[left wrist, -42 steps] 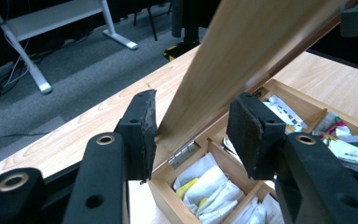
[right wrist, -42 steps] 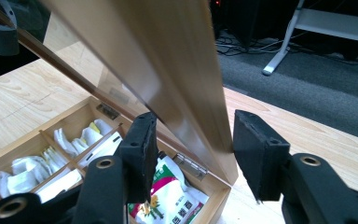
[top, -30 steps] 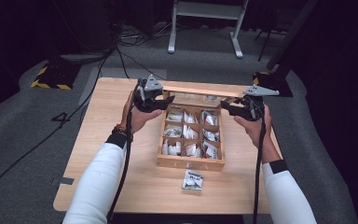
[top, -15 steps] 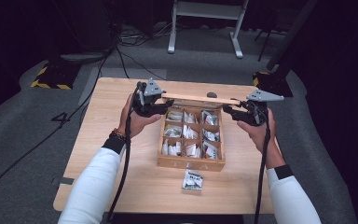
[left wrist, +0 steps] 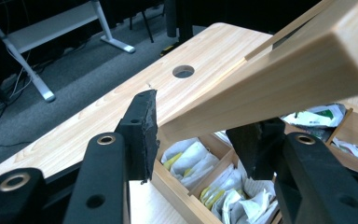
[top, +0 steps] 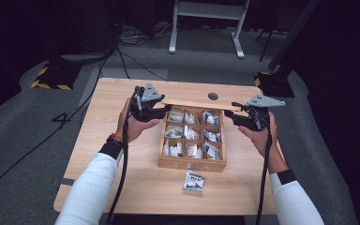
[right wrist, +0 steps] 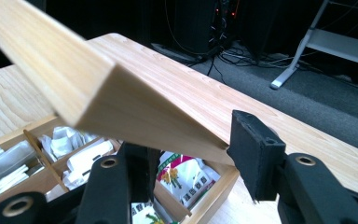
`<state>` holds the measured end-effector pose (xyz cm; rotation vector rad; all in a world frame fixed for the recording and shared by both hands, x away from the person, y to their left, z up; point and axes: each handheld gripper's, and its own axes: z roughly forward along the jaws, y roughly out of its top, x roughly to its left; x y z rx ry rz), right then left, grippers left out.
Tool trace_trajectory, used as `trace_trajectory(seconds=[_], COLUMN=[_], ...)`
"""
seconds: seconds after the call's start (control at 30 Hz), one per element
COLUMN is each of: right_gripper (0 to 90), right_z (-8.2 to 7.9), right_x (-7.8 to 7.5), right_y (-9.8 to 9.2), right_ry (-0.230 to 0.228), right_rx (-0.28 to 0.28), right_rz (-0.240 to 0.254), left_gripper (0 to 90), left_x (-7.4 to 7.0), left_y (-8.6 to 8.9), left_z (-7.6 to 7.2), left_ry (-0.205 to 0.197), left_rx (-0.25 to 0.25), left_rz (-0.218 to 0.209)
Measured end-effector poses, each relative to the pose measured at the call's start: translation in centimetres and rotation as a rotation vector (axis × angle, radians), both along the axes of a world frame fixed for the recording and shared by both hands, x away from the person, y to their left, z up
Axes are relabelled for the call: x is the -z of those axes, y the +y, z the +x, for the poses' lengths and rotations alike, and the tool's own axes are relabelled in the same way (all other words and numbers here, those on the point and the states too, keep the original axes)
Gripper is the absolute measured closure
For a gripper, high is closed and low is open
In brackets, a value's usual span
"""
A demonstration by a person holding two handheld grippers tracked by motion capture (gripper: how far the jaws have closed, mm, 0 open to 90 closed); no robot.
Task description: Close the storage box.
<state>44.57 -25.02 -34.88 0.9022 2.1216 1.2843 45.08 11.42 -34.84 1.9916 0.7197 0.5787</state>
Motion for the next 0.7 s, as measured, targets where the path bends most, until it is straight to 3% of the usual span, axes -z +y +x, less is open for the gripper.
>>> trace_trajectory(seconds=[0.7], right_gripper=[51.9], right_z=[-2.2], right_x=[-0.2], right_y=[0.0], right_ry=[-0.012], right_rx=[-0.027], right_rz=[-0.021], left_gripper=[53.2], left_x=[0.1], left_y=[0.4], left_z=[-2.2], left_ry=[-0.005], left_rx=[0.018], left_rz=[0.007])
